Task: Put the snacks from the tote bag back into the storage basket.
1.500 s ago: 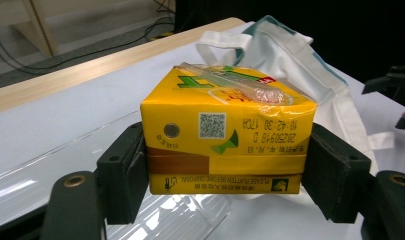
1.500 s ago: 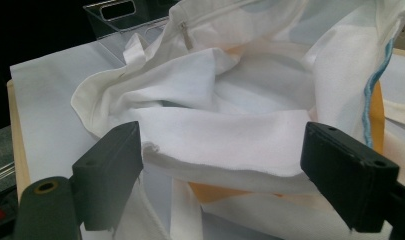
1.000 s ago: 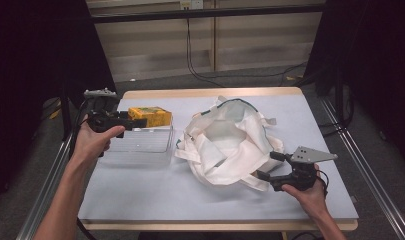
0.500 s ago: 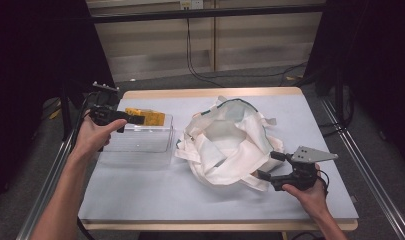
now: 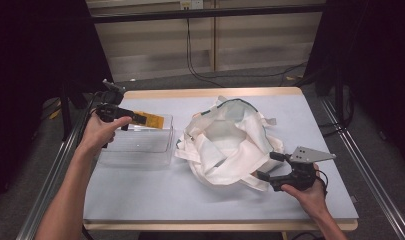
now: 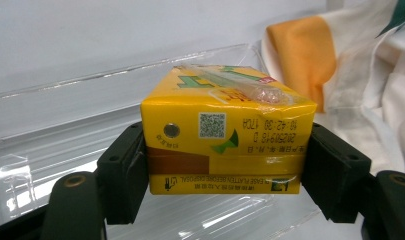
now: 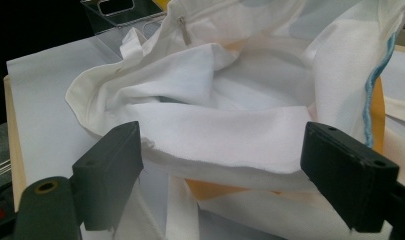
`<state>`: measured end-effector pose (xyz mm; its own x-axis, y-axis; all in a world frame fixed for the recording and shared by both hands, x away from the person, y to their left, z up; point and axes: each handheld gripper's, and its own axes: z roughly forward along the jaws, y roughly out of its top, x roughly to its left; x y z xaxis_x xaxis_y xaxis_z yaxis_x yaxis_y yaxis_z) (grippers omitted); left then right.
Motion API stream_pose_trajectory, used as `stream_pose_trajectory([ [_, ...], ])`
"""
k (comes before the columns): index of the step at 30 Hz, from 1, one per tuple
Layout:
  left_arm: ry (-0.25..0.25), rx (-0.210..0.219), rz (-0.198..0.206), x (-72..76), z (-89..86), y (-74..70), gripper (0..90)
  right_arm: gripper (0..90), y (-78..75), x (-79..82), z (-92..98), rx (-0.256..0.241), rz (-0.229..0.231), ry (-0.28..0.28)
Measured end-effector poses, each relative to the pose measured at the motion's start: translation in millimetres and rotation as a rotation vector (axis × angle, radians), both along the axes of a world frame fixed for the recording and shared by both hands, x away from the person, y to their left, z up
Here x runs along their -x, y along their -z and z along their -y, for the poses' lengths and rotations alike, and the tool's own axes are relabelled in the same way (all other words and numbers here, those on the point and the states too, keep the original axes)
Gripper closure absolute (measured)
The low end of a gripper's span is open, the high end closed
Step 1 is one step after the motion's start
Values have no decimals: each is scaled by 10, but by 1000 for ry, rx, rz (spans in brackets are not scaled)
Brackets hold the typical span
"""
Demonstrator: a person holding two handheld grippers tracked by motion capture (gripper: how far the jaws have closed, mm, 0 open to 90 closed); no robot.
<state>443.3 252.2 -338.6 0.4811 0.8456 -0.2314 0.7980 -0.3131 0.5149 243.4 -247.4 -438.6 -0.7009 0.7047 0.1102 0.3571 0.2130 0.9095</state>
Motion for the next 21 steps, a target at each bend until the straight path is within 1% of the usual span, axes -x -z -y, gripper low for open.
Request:
stream_pose_trajectory([
  [1,-12,2,-13,-17,12,18,278,169,2,-1,1,-3,-3,0],
  [2,-12,0,-23,-29,16,26,278,169,3,-2,5,-3,-6,1],
  [4,-30,-11,-35,-63,44,52,278,168,7,-6,10,-4,-7,2],
  [5,-26,-27,-37,-77,46,55,278,168,8,-8,11,-3,-6,1],
  [6,-23,-29,-42,-92,56,62,278,168,10,-11,13,-3,-4,3],
  [8,-38,-42,-46,-118,94,72,278,169,14,-11,18,-4,-7,3],
  [9,-39,-37,-51,-133,110,81,278,169,19,-11,22,-5,-6,5],
  [10,-37,-44,-63,-146,121,82,278,169,25,-12,27,-5,-8,4],
  [11,-49,-38,-66,-154,140,90,278,169,35,-21,37,-5,-10,4],
  [12,-48,-44,-75,-171,155,101,278,169,35,-21,37,-5,-10,4],
  [13,-39,-58,-79,-191,167,108,278,169,40,-26,41,-7,-13,5],
  [14,-38,-61,-82,-208,182,114,278,168,43,-29,43,-8,-16,5],
  [15,-44,-65,-94,-224,196,119,278,169,46,-31,46,-8,-14,5],
  [16,-51,-64,-97,-235,217,131,278,169,47,-32,48,-7,-14,4],
  [17,-75,-50,-98,-238,254,146,278,168,47,-33,48,-6,-14,6],
  [18,-44,-68,-109,-255,246,140,278,168,46,-36,49,-9,-10,6],
  [19,-60,-61,-114,-255,267,138,278,168,43,-40,44,-9,-12,8],
  [21,-62,-73,-124,-261,281,136,278,168,42,-40,41,-9,-13,8],
])
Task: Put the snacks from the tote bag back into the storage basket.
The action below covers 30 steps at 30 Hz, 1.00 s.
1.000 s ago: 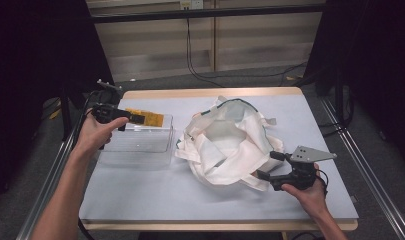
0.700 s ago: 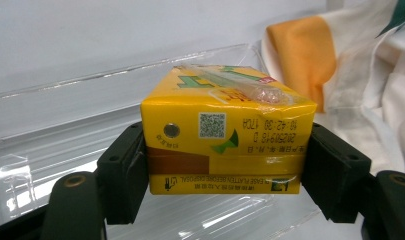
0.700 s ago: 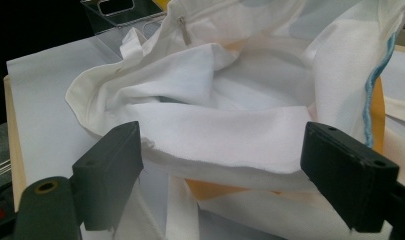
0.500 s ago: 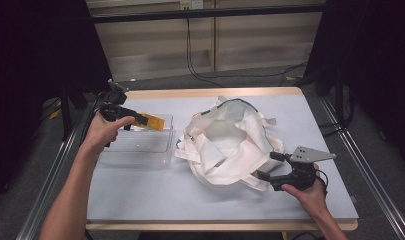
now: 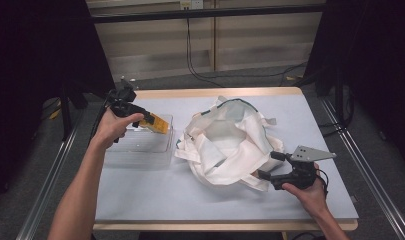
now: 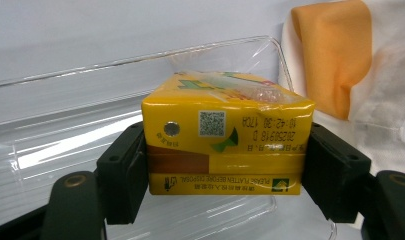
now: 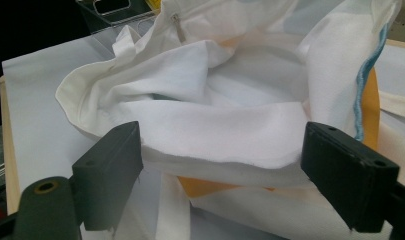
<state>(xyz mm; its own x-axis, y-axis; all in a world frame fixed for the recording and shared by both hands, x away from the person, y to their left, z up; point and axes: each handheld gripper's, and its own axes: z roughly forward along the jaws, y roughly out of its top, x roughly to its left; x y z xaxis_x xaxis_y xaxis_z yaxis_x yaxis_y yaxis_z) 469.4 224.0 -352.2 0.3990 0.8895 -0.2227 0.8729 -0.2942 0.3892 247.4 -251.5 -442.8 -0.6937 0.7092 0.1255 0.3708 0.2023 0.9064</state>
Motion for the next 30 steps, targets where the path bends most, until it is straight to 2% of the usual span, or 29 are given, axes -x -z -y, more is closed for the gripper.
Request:
stream_pose_trajectory([
  [5,-7,-17,-6,5,62,9,278,168,-1,-17,-30,8,1,-10],
  [7,8,-57,5,12,94,5,278,168,2,-17,-40,13,1,-12],
  [8,-8,-37,-6,18,107,-2,278,168,5,-15,-43,15,1,-14],
  [9,-7,-38,-9,20,114,-1,278,168,6,-10,-44,21,3,-13],
  [11,-6,-50,-25,18,156,35,279,168,-3,1,-47,21,6,-9],
  [14,-10,-73,-15,10,208,56,279,168,-14,5,-62,28,12,-11],
  [15,-14,-66,-17,8,216,52,279,168,-16,5,-74,28,12,-13],
  [18,-26,-67,-45,-4,243,58,279,169,-16,6,-96,32,8,-16],
  [19,-32,-81,-50,-13,253,67,279,168,-14,3,-99,34,8,-15],
  [21,-58,-74,-62,-44,262,70,279,168,-6,-9,-98,33,6,-21],
  [24,-63,-95,-111,-101,315,96,279,170,-1,-8,-91,32,4,-15],
  [30,-83,-117,-130,-163,425,90,278,174,-2,8,-57,26,14,-1],
])
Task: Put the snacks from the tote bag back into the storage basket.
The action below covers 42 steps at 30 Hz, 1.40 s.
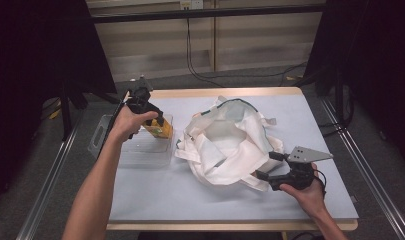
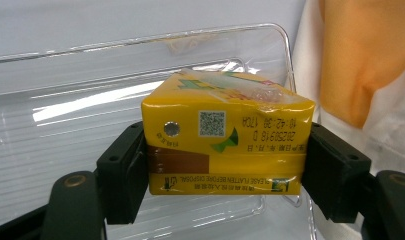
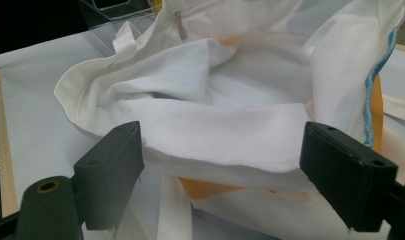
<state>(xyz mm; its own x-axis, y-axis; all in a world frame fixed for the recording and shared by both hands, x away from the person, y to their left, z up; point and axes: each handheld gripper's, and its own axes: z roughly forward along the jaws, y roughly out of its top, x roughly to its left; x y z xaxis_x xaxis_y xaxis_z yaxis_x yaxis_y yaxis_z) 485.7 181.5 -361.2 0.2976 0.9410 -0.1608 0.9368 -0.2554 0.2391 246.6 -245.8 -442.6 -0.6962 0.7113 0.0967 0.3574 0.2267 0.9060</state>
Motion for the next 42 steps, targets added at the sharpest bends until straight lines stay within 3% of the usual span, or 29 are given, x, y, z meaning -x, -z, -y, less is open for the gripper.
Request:
stream_pose_trajectory([
  [11,-23,-4,0,-48,76,12,275,174,2,6,-19,5,-6,-6],
  [16,-18,42,7,-54,79,65,256,174,3,9,-17,7,-7,-4],
  [20,1,53,9,-54,75,89,241,174,6,10,-14,7,-7,-4],
  [24,-7,55,41,-69,86,79,167,175,7,12,-17,14,-6,-7],
  [39,-30,95,60,-43,1,188,89,176,9,14,-15,13,-10,-9],
  [42,-22,103,85,-12,-22,195,67,176,8,16,-21,14,-8,-9],
])
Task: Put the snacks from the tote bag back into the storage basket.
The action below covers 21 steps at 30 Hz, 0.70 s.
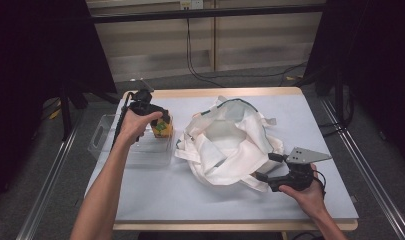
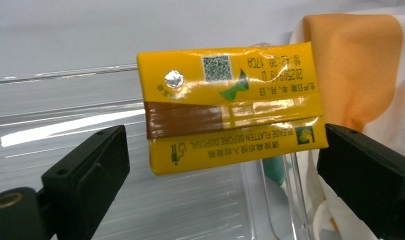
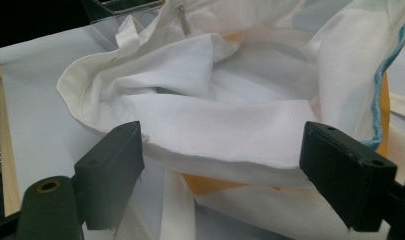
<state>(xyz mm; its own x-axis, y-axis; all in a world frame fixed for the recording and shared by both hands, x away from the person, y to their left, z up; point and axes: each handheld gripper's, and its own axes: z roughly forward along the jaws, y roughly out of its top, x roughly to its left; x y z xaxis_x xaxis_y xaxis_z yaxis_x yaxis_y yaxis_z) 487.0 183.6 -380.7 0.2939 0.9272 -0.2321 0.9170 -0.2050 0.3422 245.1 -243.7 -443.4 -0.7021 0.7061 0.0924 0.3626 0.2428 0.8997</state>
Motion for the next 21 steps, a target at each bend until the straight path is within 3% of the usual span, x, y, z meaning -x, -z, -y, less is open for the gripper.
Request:
stream_pose_trajectory([
  [2,4,29,12,6,-36,1,53,176,2,-3,-1,-2,-2,-1],
  [7,8,50,52,29,-132,20,47,177,0,-2,-2,-1,-2,1],
  [9,19,56,84,52,-155,22,44,176,2,-4,-1,-1,-4,-3],
  [13,63,24,167,116,-136,-15,44,176,1,-4,-3,-1,-5,-4],
  [17,74,48,228,161,-176,-19,41,176,-1,-4,-1,1,0,-1],
  [21,51,64,228,178,-263,12,39,176,-5,1,-6,-1,0,-3],
])
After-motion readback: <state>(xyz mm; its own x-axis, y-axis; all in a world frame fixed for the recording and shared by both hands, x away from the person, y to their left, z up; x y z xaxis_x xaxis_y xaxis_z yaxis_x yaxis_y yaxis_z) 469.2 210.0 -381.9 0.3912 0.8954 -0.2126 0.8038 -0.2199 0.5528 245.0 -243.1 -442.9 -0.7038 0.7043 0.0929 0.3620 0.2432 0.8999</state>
